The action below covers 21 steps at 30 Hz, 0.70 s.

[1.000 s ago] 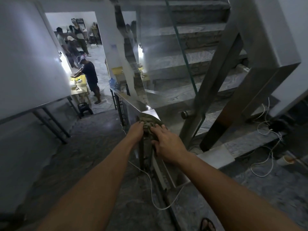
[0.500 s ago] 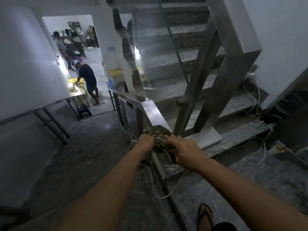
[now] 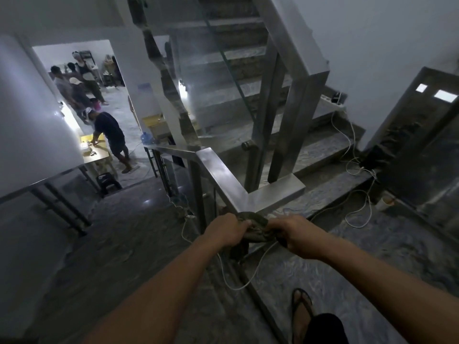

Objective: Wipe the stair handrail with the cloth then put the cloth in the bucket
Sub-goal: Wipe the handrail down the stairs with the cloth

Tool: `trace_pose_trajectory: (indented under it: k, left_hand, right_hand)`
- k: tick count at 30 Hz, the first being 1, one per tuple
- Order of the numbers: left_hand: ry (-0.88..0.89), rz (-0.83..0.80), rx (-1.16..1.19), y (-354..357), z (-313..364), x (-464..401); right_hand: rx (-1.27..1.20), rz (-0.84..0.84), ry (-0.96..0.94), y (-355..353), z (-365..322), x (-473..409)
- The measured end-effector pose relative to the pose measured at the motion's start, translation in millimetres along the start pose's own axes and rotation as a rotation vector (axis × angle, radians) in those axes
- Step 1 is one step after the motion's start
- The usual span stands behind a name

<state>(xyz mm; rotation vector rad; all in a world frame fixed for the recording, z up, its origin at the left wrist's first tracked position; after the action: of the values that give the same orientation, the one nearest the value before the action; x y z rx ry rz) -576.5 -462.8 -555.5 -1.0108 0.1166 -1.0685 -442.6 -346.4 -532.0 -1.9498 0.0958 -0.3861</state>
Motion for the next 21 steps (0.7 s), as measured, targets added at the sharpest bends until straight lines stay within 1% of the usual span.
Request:
trace_pose_trajectory:
  k: [2, 5, 8, 12, 15, 17, 21]
  left_hand:
    - [0.047, -0.022, 0.004, 3, 4, 9]
    - [0.103, -0.064, 0.037, 7, 5, 17]
    - [0.208, -0.115, 0.02, 11, 14, 24]
    - [0.318, -0.152, 0.044, 10, 41, 23]
    - [0.375, -0.134, 0.043, 3, 69, 19]
    - [0.408, -0.137, 0.046, -2, 88, 14]
    - [0.463, -0.167, 0.025, -8, 123, 2]
  right_hand:
    - [-0.084, -0.011, 0.059, -4, 5, 11]
    - [-0.135, -0.008, 0.138, -14, 22, 27]
    - [-0.196, 0.023, 0.213, -30, 38, 47]
    - [-0.247, 0.049, 0.297, -54, 53, 73]
    - [-0.295, 0.072, 0.358, -70, 65, 93]
    - [-0.325, 0.102, 0.399, -79, 73, 106]
    - [-0.326, 0.217, 0.432, -91, 82, 127]
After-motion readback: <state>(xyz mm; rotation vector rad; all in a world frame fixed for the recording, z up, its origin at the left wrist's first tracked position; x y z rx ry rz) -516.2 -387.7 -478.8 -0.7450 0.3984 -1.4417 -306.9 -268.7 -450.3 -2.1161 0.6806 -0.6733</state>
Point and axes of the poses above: each hand's wrist, its own x-axis away from the middle knuckle, its own y-axis out of the palm, z = x × y, the point moved 3 cm from there along -x, towards the middle knuckle, and after that the axes turned 2 degrees about y, right-handed, at the moved point
